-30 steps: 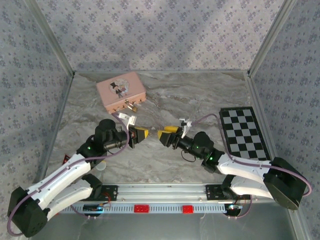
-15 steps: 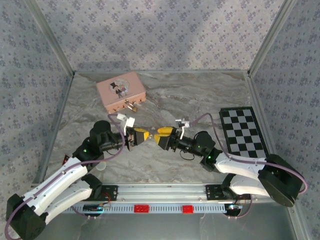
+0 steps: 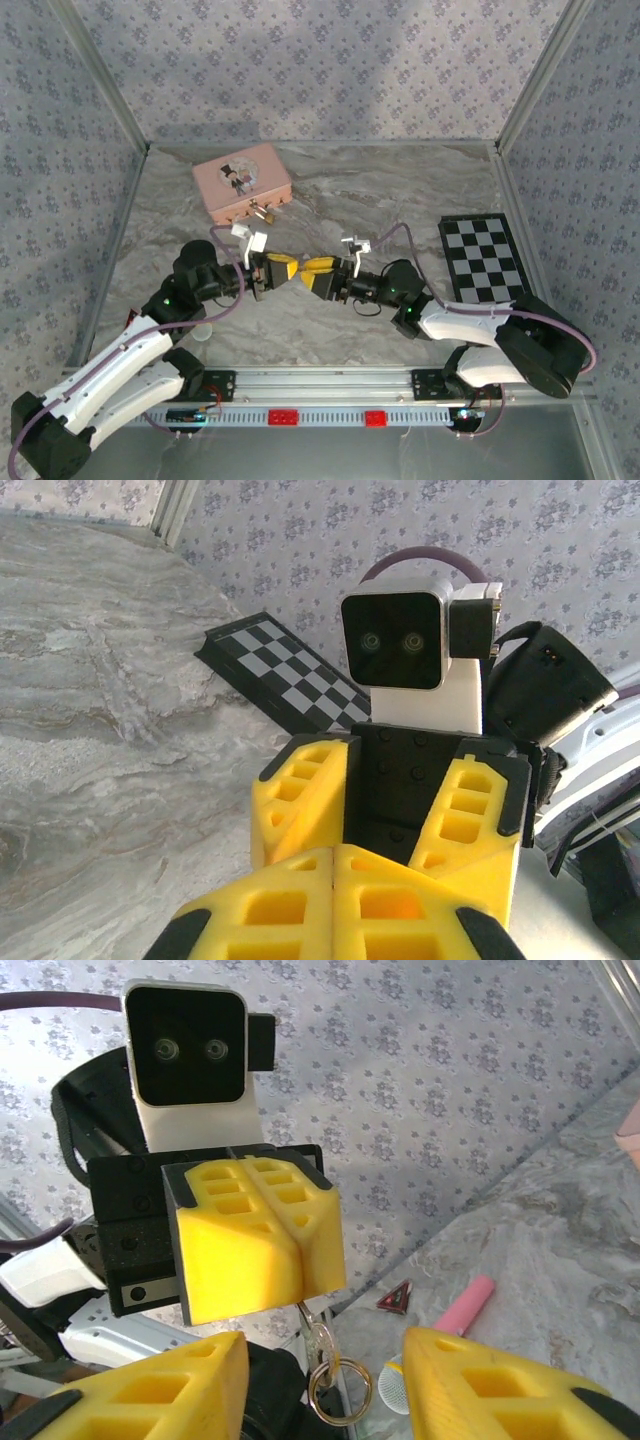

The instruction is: Unlock a padlock with a key

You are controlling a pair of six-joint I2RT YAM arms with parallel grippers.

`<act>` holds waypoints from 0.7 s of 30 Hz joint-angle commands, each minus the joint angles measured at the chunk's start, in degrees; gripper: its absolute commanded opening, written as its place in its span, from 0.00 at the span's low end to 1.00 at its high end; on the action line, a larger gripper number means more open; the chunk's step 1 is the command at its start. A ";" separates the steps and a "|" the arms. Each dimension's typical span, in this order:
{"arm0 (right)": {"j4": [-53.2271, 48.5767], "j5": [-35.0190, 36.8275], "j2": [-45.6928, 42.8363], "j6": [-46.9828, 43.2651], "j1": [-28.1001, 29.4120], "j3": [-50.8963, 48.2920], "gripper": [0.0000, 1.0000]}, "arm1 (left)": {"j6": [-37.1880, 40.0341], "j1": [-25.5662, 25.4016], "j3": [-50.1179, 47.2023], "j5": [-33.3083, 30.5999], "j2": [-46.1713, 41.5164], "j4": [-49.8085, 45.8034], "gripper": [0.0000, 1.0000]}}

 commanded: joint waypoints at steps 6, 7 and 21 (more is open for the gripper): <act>1.33 -2.03 -0.06 0.27 -0.03 1.93 0.37 | 0.27 0.23 2.03 1.47 0.17 1.16 0.00; 1.29 -2.05 -0.07 0.18 -0.08 1.93 0.36 | 0.27 0.17 1.93 1.34 0.13 1.25 0.00; 0.40 -2.93 -1.13 0.39 0.15 2.55 0.22 | 0.36 0.17 1.57 0.89 0.68 1.56 0.00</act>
